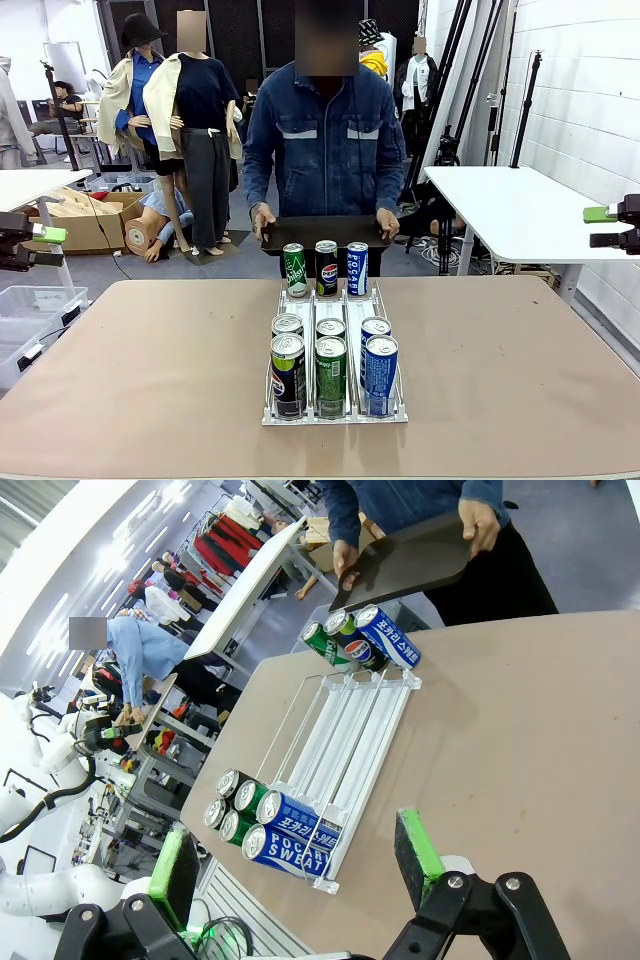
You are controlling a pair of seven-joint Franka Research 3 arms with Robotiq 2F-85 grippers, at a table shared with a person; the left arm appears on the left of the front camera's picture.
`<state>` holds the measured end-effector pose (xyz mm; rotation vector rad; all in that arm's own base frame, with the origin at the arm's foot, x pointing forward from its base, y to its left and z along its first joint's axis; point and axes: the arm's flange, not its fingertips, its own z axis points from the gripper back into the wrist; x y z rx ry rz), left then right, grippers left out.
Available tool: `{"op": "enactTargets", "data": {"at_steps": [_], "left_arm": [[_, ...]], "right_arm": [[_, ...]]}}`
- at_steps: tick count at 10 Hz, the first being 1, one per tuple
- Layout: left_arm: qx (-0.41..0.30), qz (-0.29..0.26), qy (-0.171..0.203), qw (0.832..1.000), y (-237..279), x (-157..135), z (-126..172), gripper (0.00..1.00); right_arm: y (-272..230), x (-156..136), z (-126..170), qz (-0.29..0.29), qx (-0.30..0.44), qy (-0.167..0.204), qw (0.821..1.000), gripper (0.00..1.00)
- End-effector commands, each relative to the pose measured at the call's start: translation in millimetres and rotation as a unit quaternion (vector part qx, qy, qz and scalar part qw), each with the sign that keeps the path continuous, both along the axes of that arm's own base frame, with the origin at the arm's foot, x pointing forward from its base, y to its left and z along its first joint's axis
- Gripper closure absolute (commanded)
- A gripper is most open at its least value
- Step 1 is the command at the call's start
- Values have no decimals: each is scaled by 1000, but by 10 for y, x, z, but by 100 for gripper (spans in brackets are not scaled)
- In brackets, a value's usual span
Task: Retrieve and hand over the desired beverage to the person.
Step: Pick up a can of the same type that the person held from the Automatic Can Dispenser.
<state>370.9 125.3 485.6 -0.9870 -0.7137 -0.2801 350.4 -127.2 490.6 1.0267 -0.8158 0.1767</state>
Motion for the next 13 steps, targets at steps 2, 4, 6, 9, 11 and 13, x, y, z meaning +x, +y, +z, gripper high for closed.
{"op": "enactTargets", "data": {"at_steps": [2,4,6,9,11,13], "left_arm": [[-10,-1,-9,1000,11,2,-2,0],[-10,-1,-9,1000,11,2,-2,0],[-10,-1,-9,1000,11,2,-2,0],[-10,-1,-9,1000,11,2,-2,0],[-10,-1,-9,1000,11,2,-2,0],[-10,-1,-9,1000,11,2,-2,0]], "right_arm": [[3,0,2,1,0,-3,1000,0],[3,0,2,1,0,-3,1000,0],[3,0,2,1,0,-3,1000,0],[3,0,2,1,0,-3,1000,0],[3,0,2,1,0,-3,1000,0],[3,0,2,1,0,-3,1000,0]]}}
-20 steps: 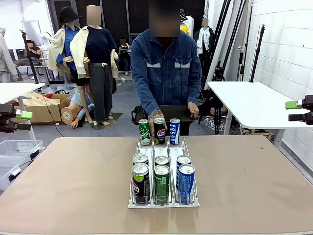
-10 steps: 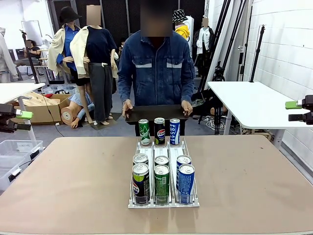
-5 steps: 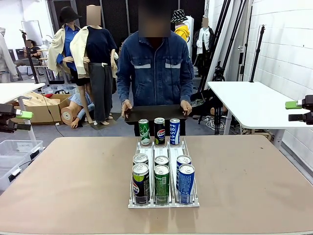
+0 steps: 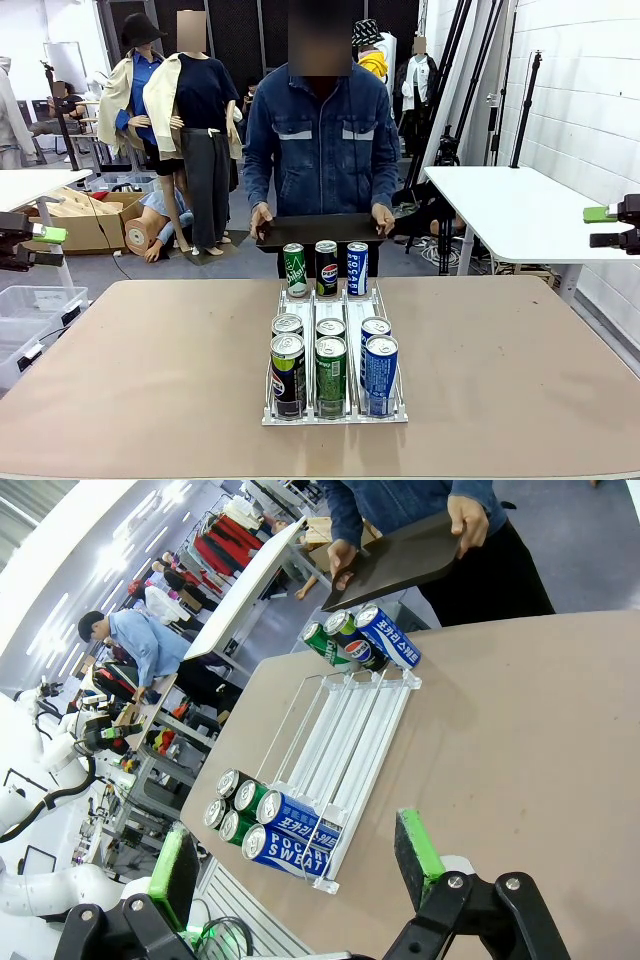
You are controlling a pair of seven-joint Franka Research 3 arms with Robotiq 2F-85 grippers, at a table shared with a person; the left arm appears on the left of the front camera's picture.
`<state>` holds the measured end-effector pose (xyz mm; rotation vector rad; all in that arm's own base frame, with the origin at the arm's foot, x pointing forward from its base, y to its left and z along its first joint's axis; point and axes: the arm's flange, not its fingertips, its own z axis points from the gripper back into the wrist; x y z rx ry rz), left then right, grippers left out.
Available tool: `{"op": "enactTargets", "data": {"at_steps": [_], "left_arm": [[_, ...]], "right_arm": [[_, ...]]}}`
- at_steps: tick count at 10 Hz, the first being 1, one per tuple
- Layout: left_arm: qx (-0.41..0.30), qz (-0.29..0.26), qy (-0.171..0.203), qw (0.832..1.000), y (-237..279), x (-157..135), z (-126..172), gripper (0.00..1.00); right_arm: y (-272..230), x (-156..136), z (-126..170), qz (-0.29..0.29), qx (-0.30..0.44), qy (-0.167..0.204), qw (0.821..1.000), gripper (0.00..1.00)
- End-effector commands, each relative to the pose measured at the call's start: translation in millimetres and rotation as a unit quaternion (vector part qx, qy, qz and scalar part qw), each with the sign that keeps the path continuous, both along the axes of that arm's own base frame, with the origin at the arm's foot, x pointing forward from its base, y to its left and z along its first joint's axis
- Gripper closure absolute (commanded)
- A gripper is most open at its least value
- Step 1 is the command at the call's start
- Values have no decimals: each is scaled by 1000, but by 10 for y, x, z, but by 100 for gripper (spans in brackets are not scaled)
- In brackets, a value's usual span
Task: Retrieve and hand over the desired beverage to the person.
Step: Pick up a can of the same type that the person held from the Automatic Can Dispenser.
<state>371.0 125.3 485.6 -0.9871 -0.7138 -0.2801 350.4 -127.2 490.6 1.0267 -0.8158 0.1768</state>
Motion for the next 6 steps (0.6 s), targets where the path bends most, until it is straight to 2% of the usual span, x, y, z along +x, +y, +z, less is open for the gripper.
{"op": "enactTargets", "data": {"at_steps": [1,3,6], "left_arm": [[-10,-1,-9,1000,11,2,-2,0],[0,0,0,1000,0,0,0,0],[89,-70,38,993,-758,118,443,0]], "right_arm": [[3,0,2,1,0,-3,1000,0],[3,0,2,1,0,-3,1000,0],[3,0,2,1,0,-3,1000,0]]}}
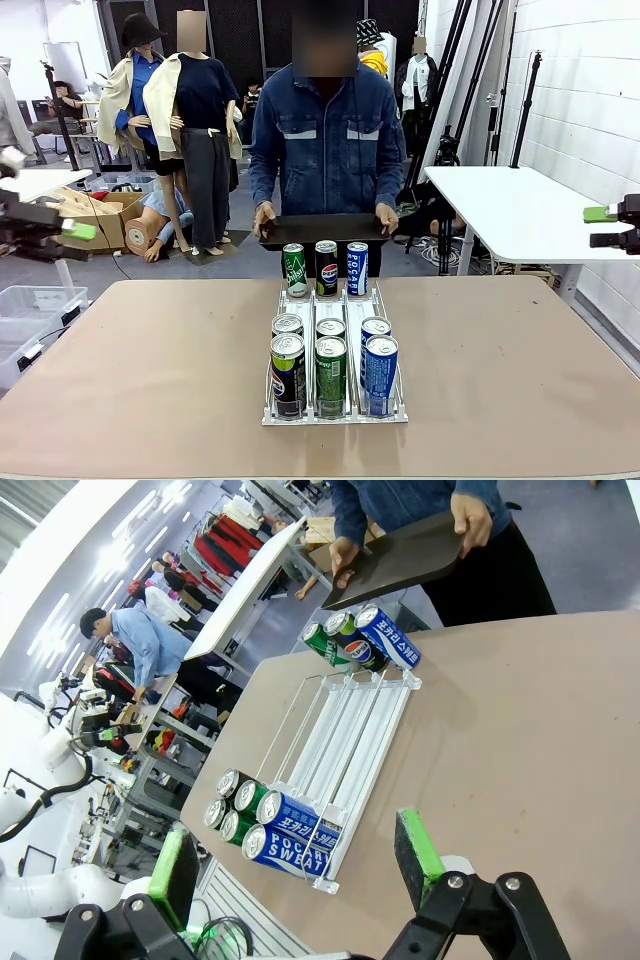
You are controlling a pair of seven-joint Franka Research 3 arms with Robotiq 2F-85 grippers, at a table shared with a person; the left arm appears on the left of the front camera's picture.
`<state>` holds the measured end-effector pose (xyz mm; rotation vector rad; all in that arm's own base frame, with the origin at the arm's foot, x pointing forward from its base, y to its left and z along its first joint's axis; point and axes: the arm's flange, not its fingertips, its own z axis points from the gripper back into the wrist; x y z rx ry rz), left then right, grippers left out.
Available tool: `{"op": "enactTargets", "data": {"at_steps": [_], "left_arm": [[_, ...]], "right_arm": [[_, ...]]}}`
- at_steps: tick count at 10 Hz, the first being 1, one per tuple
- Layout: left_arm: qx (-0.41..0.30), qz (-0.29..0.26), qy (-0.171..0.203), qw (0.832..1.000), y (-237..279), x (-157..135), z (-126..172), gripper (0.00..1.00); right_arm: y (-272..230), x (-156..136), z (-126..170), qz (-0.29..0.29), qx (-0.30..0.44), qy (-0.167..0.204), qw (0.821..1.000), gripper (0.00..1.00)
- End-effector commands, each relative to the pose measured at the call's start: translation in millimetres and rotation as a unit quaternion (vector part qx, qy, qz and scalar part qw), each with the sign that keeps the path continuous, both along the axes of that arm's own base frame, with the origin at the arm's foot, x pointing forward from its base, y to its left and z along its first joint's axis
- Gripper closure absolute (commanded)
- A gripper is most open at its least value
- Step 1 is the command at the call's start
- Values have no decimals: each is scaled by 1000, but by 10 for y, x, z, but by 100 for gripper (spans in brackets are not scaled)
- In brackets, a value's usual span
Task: Retrieve and hand over the desired beverage to the person.
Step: Pick up a can of the same type that the person held from the Automatic Can Dispenser.
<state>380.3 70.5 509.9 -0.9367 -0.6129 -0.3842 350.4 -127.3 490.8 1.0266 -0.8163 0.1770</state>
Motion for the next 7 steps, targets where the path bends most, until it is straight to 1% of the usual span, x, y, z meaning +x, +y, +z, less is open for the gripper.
{"op": "enactTargets", "data": {"at_steps": [1,3,5,7], "left_arm": [[70,-33,42,996,-477,55,323,0],[132,-49,72,987,-1053,97,510,0],[198,-56,98,974,-1685,137,590,0],[245,-67,113,961,-2260,120,653,0]], "right_arm": [[4,0,0,1,0,-3,1000,0],[4,0,0,1,0,-3,1000,0],[4,0,0,1,0,-3,1000,0],[4,0,0,1,0,-3,1000,0]]}}
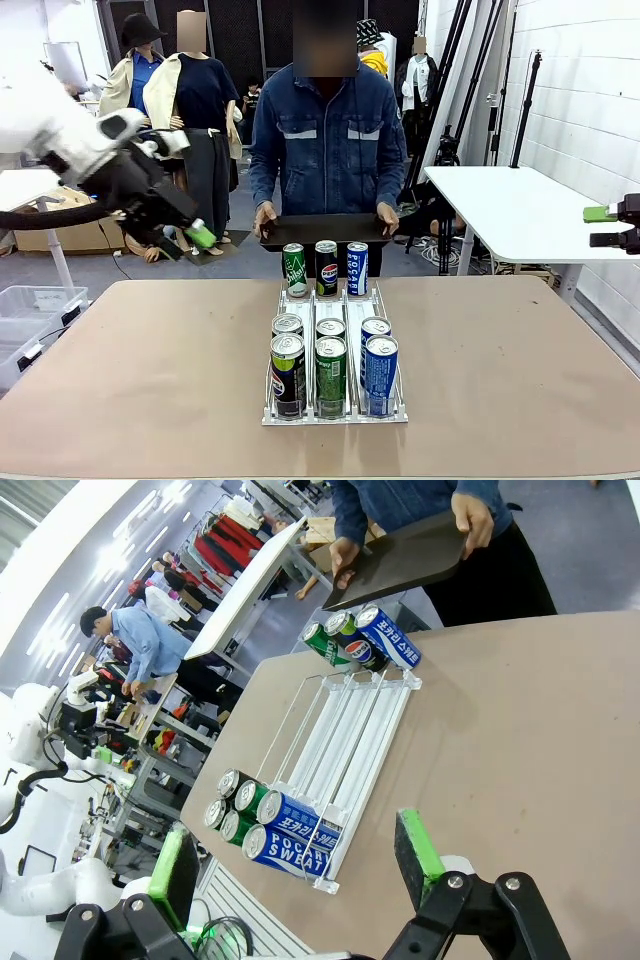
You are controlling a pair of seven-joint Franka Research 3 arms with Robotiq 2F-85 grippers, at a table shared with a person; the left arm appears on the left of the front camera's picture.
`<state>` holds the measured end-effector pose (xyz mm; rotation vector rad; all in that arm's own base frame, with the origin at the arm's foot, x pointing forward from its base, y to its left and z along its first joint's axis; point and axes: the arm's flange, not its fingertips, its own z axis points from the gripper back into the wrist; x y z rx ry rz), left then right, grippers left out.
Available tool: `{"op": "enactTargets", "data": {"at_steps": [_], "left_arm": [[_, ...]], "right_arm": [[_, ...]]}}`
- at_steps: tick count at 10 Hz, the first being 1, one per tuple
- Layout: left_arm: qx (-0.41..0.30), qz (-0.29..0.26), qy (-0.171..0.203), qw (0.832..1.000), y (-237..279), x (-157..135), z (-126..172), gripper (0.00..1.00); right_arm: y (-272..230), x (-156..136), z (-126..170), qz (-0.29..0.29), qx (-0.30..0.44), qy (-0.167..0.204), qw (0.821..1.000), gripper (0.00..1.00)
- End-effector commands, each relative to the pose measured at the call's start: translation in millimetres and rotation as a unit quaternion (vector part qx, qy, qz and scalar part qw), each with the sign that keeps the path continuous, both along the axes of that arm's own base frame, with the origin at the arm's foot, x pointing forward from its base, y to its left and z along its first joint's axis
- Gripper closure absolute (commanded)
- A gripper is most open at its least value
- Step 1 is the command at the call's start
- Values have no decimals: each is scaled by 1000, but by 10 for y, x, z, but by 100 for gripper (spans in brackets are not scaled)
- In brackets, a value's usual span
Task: Retrieve and hand over the desired beverage to the person.
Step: Pick up a can of the same type that the person held from the Automatic Can Dispenser.
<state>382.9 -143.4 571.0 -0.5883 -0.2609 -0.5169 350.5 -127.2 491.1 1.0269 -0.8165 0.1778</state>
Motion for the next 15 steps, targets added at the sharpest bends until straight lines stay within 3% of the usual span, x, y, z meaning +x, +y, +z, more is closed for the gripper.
{"op": "enactTargets", "data": {"at_steps": [1,3,9,15], "left_arm": [[64,2,20,998,-362,110,33,0],[135,31,39,990,-1085,208,-119,0],[202,60,42,977,-1547,85,-298,0],[237,79,42,967,-1872,-64,-770,0]], "right_arm": [[3,0,-3,1,0,-2,1000,0],[3,0,-3,1,0,-2,1000,0],[3,0,-3,1,0,-2,1000,0],[3,0,-3,1,0,-2,1000,0]]}}
